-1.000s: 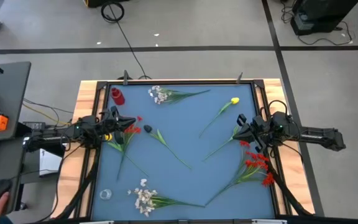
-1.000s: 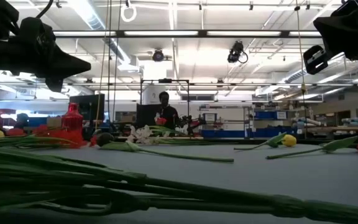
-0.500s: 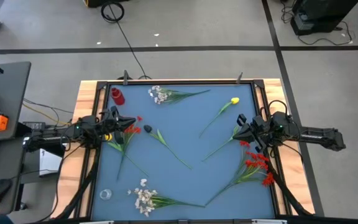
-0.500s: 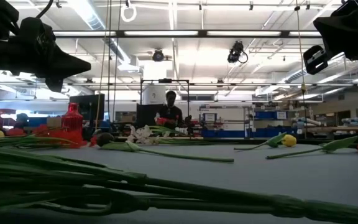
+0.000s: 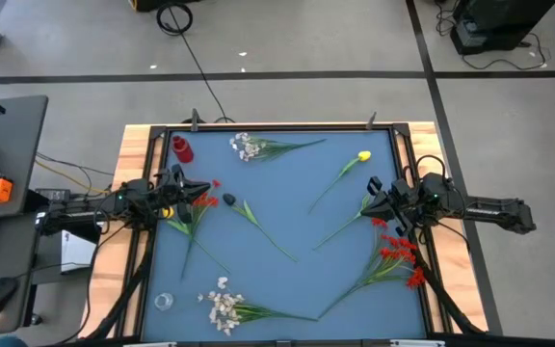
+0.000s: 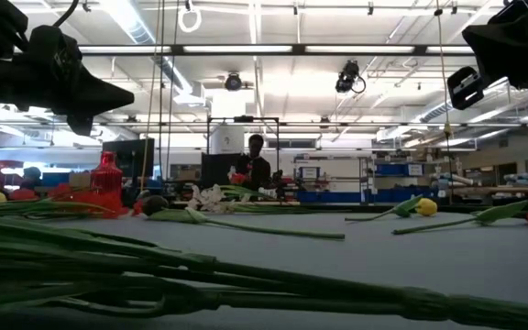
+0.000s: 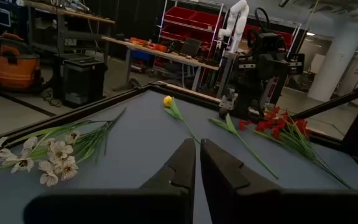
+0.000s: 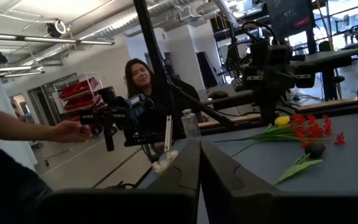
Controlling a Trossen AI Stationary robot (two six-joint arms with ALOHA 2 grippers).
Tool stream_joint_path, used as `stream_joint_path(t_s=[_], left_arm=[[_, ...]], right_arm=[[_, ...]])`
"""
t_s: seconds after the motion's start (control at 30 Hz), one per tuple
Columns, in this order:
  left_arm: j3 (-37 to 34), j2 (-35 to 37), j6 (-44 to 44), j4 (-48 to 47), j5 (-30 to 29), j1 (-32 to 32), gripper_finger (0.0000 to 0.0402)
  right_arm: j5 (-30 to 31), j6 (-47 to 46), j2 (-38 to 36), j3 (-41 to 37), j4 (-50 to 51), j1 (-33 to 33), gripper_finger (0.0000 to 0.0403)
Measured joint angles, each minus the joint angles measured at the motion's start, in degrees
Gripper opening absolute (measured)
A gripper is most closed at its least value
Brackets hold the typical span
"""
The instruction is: Sort flowers into vase by color
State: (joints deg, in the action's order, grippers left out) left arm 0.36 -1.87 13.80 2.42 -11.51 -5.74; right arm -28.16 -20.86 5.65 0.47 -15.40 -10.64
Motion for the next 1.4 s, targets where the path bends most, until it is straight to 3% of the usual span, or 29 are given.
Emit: stream_joint_path(t_s=[0.2, 0.4, 0.57, 0.77, 0.93, 1.13, 1.4], left_arm=[[0.0, 0.0, 0.0, 0.0, 0.0, 0.0, 0.0032], [0.0, 0.0, -2.6, 0.3, -1.8, 0.0, 0.0032], [0.0, 0.0, -5.9, 0.4, -2.1, 0.0, 0.0032], [0.0, 0.0, -5.5, 0.4, -2.1, 0.0, 0.0032], [0.0, 0.0, 2.4, 1.1, -2.0, 0.0, 0.0032], [0.0, 0.0, 11.6, 1.1, -1.9, 0.0, 0.0032], [0.0, -0.4, 17.1, 2.2, -1.9, 0.0, 0.0032]], right_arm=[[0.6, 0.0, 0.0, 0.0, -0.2, 0.0, 0.0018], [15.5, -7.6, 0.0, 0.0, -9.5, 0.0, 0.0018], [19.8, -16.6, 0.0, 0.0, -17.8, 0.0, 0.0018], [31.8, -21.4, 0.0, 0.0, -26.0, 0.0, 0.0018], [33.7, -22.5, 0.0, 0.0, -28.7, 0.0, 0.0018], [43.9, -29.5, 0.4, 0.1, -19.5, 0.0, 0.0018], [46.3, -38.0, 5.9, 2.0, -5.2, 0.0, 0.0018]])
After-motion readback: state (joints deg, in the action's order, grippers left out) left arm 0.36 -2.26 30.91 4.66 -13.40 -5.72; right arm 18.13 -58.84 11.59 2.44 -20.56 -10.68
